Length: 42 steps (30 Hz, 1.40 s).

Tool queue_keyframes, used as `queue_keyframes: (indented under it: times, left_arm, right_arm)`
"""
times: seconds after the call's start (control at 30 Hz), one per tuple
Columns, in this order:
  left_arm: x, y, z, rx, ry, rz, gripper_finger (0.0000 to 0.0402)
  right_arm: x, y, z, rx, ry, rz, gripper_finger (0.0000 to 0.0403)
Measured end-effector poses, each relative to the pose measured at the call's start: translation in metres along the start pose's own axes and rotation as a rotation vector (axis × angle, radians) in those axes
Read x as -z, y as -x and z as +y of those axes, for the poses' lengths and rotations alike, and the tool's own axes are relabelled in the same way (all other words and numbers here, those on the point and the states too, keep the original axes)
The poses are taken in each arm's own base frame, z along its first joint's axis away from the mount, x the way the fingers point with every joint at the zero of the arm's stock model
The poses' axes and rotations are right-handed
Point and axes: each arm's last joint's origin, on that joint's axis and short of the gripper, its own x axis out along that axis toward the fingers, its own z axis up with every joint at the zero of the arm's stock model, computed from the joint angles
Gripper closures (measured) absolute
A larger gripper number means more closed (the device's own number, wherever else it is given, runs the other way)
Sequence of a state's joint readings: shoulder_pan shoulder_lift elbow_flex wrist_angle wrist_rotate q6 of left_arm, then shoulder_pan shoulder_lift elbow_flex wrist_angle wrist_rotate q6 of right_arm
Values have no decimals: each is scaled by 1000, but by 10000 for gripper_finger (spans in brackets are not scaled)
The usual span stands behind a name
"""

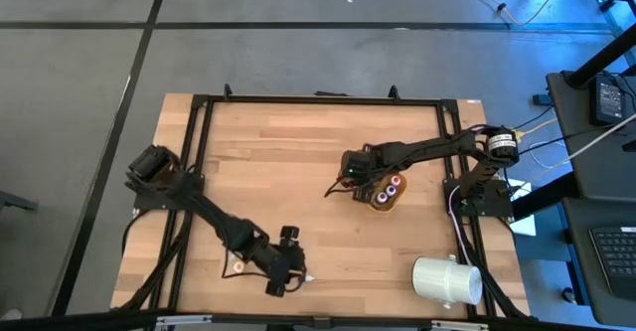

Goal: Pick & Place food coloring
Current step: Put the top small blue food coloring bottle in the yellow bin, then put the small black food coloring bottle in the yellow bin

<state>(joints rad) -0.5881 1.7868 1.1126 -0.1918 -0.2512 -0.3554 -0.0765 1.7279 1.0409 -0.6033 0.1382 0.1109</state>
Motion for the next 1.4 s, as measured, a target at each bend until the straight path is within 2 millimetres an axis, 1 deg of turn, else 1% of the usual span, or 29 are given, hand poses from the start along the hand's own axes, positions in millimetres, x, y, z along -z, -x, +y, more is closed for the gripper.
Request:
queue_keyframes:
  times: [0.13, 0.27, 0.4, 0.73, 0.9, 1.03, 1.13, 1.3, 1.4]
  left_arm:
    - [4, 0, -11, -21, -6, -23, 196]
    - [12, -13, -16, -41, -12, -17, 196]
    - [14, -23, -18, -31, -30, -29, 196]
    - [17, -26, -19, -14, -30, -9, 196]
    - [24, -40, -20, -5, -23, 7, 196]
    - [26, -44, -21, 7, -21, 11, 198]
    - [26, -45, -20, 6, -33, 14, 206]
    - [33, -57, -20, 9, -34, 42, 229]
    - [33, -59, -20, 25, -22, 29, 243]
  right_arm:
    - [0, 0, 1, -31, -42, 3, 306]
    - [0, 0, 1, -35, -70, 5, 306]
    - [0, 0, 1, -45, -68, 9, 303]
    - [0, 0, 2, -46, -98, 5, 244]
    - [0, 0, 1, -46, -103, 2, 217]
    - [0, 0, 1, -45, -121, 2, 206]
    - [-1, 0, 1, -45, -121, 0, 204]
    - [-1, 0, 1, -46, -124, 1, 206]
    - [-1, 0, 1, -45, -124, 0, 206]
